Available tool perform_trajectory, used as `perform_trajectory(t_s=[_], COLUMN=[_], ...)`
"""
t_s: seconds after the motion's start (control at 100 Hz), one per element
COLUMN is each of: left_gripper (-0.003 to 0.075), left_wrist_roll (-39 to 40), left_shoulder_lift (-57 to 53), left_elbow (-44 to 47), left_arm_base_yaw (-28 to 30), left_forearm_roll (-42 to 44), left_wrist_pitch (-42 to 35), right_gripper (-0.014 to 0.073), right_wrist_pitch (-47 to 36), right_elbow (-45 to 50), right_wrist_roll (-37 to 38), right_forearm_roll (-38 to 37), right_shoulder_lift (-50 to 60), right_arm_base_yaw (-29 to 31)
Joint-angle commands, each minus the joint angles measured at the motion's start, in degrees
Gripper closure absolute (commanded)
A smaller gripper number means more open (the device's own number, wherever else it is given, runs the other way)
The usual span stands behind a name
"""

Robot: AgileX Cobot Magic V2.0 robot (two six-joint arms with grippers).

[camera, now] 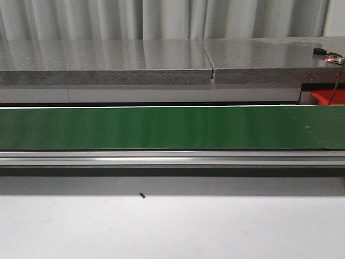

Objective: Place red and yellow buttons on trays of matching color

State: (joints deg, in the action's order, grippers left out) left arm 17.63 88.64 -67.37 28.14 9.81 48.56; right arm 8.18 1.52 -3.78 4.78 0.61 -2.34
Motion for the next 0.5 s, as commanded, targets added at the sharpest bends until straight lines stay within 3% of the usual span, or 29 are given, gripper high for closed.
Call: perform_trajectory(t_s=[0.0,0.49], left_gripper=[0.0079,0.0079], left_wrist_roll=[0.6,-1.8], left_shoulder_lift=[-2.1,7.7], left_elbow=[0.0,0.4], left_arm_base_yaw=[0.4,0.2], left_forearm_roll=[-0.3,-4.6], left_wrist_pitch=[-4.4,-7.6], right_gripper=[0.0702,0.0702], right_wrist_pitch=[-4.6,-4.6], right_elbow=[-0.9,-0.9], right_wrist_roll=[-0.1,-0.1], right_forearm_roll=[-0.4,-0.4], right_shoulder_lift=[1.1,1.1], right_arm_base_yaw=[-0.1,-0.1])
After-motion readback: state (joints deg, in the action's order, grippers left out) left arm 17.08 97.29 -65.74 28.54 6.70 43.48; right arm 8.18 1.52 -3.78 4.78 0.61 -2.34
